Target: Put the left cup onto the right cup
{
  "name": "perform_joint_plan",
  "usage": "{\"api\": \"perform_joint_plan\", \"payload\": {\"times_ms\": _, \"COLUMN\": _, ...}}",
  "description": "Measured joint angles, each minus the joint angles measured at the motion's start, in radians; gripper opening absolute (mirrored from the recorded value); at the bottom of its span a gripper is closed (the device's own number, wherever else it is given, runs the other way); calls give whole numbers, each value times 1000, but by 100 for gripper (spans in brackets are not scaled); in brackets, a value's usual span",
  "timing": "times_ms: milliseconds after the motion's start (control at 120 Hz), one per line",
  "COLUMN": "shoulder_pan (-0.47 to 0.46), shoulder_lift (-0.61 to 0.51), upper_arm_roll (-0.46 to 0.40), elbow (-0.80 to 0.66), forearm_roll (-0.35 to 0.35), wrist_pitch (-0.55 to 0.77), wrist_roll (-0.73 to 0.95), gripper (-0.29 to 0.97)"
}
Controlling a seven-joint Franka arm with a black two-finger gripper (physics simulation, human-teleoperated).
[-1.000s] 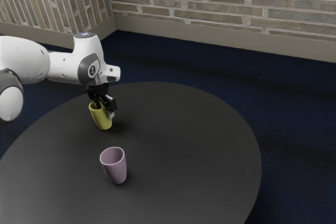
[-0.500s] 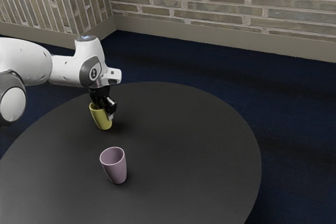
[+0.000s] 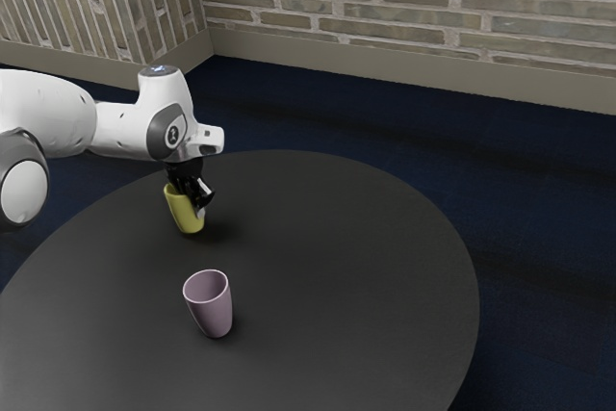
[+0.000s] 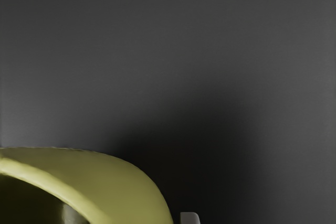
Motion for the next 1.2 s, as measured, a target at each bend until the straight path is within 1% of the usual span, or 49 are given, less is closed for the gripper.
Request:
{"api": "perform_joint_plan", "payload": {"times_ms": 300, "shoulder_pan": -2, "shoulder_lift": -7, "upper_arm_roll": -2, "elbow": 0, "forearm_roll": 6, "wrist_pitch": 1, "wrist_roll": -10, "gripper": -9}}
{"api": "perform_joint_plan", "payload": {"times_ms": 500, "shoulder_pan": -5, "shoulder_lift": -37, "upper_arm_roll": -10, "elbow": -5, "forearm_roll": 7, "wrist_pitch": -7, "wrist_roll": -19, "gripper": -10}}
{"api": "perform_joint_plan", "payload": {"times_ms": 833, "shoulder_pan": -8, "shoulder_lift": -129, "upper_arm_roll": -69, "elbow": -6, "forearm_roll": 24, "wrist_pitch": -75, "wrist_roll": -60, "gripper": -10}}
{"api": "perform_joint_plan", "payload": {"times_ms": 1200, "shoulder_pan": -8, "shoulder_lift": -193, "upper_arm_roll": -169, "elbow": -14, "forearm_roll": 85, "wrist_pitch": -145, "wrist_roll": -154, "gripper": -10}}
